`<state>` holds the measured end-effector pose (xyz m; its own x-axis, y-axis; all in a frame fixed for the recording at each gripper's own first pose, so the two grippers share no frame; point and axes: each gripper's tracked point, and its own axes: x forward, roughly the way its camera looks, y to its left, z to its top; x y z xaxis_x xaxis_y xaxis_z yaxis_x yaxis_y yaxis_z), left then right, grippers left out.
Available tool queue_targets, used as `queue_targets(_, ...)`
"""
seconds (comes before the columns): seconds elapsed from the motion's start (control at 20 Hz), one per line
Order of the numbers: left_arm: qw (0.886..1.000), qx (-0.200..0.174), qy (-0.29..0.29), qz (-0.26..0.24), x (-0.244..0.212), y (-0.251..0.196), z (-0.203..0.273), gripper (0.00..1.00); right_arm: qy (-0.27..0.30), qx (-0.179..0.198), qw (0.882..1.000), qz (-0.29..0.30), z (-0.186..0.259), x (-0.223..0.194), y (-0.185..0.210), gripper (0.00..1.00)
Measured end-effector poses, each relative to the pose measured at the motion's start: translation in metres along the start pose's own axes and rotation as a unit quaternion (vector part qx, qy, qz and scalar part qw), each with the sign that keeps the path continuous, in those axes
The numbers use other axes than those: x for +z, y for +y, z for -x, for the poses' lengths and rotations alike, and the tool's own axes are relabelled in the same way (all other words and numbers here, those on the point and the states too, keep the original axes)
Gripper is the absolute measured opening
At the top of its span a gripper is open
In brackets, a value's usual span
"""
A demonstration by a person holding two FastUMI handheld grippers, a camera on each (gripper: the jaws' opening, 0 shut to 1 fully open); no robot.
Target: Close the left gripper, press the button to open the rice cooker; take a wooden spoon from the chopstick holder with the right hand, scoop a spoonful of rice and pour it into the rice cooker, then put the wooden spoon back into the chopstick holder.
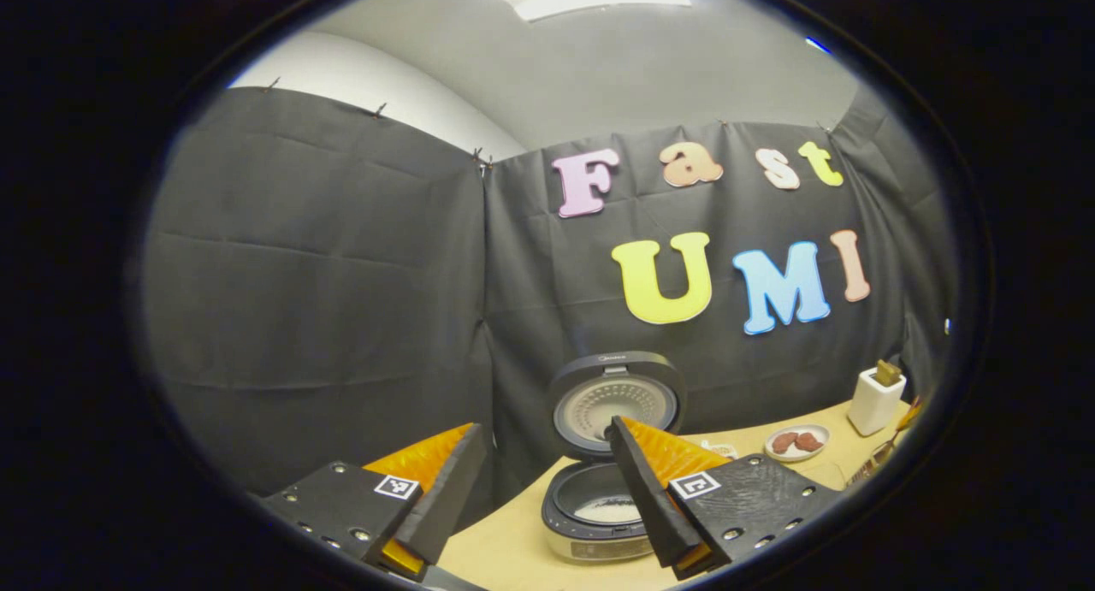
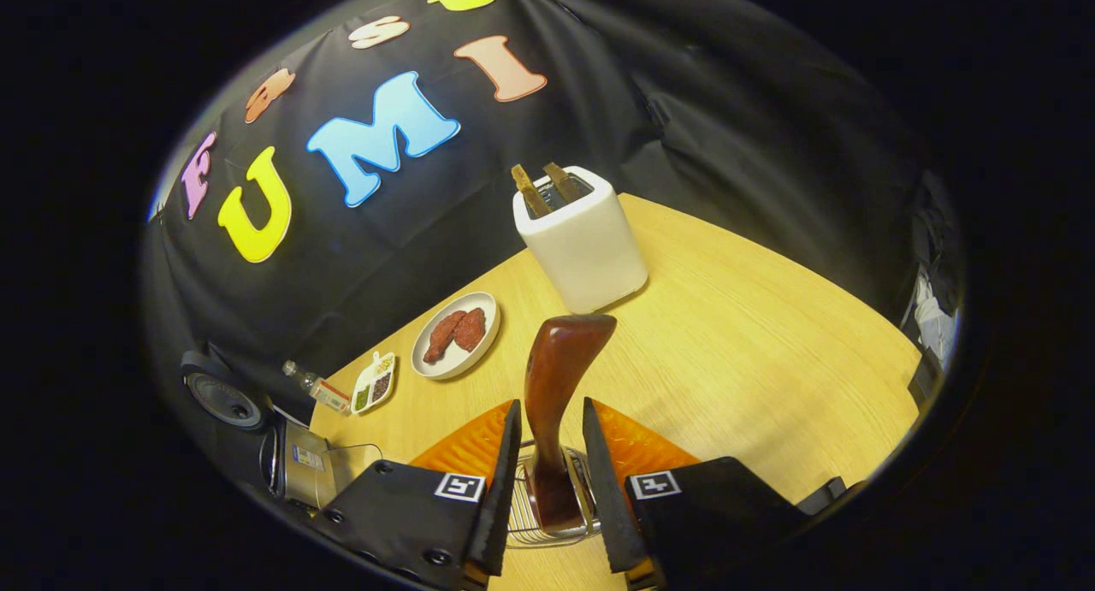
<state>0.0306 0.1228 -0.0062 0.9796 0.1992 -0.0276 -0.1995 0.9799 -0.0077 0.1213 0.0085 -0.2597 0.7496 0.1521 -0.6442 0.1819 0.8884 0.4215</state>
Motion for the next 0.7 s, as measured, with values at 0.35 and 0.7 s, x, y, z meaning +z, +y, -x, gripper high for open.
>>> queue_targets(0.35, 1.000, -0.001, 0.003, -0.002, -0.002, 0.008, -0.001, 0.88, -0.006, -0.004, 1.000, -0.009, 0.004, 0.002, 0.002, 0.13)
queue_targets(0.7, 1.000, -0.017, 0.000, 0.007, 0.000, 0.000, -0.009, 0.88, -0.066, -0.008, 0.993, 0.095, 0.036, 0.033, 0.030, 0.13)
